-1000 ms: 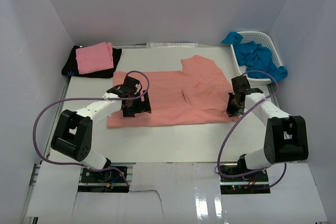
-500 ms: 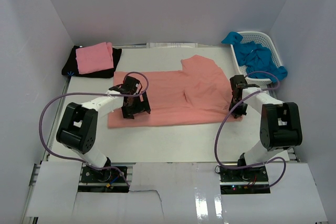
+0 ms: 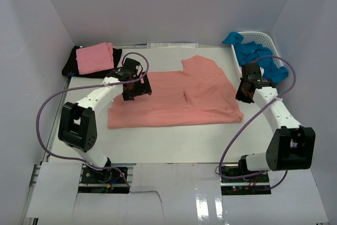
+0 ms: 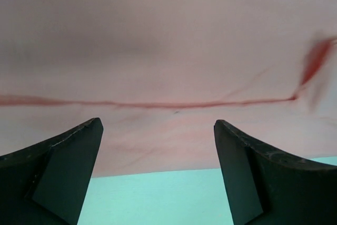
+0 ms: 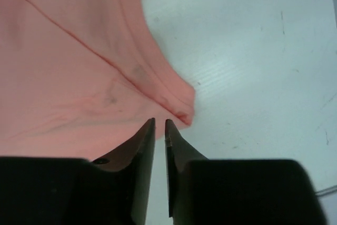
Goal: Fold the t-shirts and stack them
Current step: Fold the flattened tshirt in 1/3 of the way, then grap the side of the flattened tshirt furthest away from the robot with both arms
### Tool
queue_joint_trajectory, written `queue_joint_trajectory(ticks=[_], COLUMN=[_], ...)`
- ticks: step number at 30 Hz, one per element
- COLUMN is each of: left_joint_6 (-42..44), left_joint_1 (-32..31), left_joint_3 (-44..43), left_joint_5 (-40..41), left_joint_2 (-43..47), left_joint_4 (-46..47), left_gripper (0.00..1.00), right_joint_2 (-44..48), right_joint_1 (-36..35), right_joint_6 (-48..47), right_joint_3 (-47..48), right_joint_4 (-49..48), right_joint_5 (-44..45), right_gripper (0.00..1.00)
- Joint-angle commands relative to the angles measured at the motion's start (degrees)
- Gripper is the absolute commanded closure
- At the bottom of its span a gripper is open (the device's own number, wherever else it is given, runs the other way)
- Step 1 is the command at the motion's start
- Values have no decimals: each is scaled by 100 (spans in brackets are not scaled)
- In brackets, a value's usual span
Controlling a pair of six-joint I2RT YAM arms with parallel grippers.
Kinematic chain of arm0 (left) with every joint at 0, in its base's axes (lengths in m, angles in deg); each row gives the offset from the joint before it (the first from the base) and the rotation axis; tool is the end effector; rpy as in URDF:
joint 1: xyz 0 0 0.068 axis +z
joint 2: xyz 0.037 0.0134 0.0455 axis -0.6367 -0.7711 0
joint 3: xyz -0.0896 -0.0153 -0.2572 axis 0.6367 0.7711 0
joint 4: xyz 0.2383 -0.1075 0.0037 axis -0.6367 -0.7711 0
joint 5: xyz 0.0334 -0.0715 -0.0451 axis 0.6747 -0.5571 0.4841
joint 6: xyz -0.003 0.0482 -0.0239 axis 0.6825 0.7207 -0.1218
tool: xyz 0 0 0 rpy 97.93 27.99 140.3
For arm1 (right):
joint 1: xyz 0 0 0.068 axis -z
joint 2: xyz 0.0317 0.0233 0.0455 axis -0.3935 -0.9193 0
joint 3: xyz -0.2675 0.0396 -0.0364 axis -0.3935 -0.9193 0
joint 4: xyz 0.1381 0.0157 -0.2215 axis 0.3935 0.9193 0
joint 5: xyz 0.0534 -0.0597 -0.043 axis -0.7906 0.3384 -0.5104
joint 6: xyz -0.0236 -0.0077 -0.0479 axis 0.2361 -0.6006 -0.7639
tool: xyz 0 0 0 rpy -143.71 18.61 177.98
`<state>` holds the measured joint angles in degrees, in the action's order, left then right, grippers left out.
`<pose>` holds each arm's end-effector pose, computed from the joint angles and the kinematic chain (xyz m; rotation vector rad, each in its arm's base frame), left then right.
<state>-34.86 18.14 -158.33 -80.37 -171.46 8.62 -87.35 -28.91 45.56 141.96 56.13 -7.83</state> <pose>0.3098 -0.1203 0.2233 -0.3063 2.7235 -0.2410 0.2743 0.0155 0.2492 0.4948 2.5101 -0.2611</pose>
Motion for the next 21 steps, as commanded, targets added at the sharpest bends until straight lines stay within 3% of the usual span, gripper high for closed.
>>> queue_joint_trajectory(ticks=[1,2,3,4,9,16,21], left_joint_6=[154,242,303,347,506,708,726], left_joint_1=[49,93,154,215,1076,1719,1816], left_joint_3=[-1059,-1253,-1620,-1789,-2467,-3257,-3961], left_joint_5=[276,338,416,382,31,205,391], left_joint_2=[314,227,156,68,-661,-1575,-2243], left_joint_4=[-267,-364,-417,-452,-514,-497,-576], left_gripper=[2,2,2,2,2,2,2], right_joint_2=[339,304,243,8,-1267,-4140,-5451], right_joint_1=[2,2,2,2,2,11,20], right_joint_6=[-471,-542,-577,-647,-736,-657,-832], right_joint_3=[660,774,1053,1195,2328,5549,6839], right_joint_4=[-641,-783,-1036,-1178,-1636,-1470,-1767], right_joint_5=[-797,-1208,-1360,-1780,-2521,-3348,-3813], right_gripper=[73,61,41,33,16,16,13])
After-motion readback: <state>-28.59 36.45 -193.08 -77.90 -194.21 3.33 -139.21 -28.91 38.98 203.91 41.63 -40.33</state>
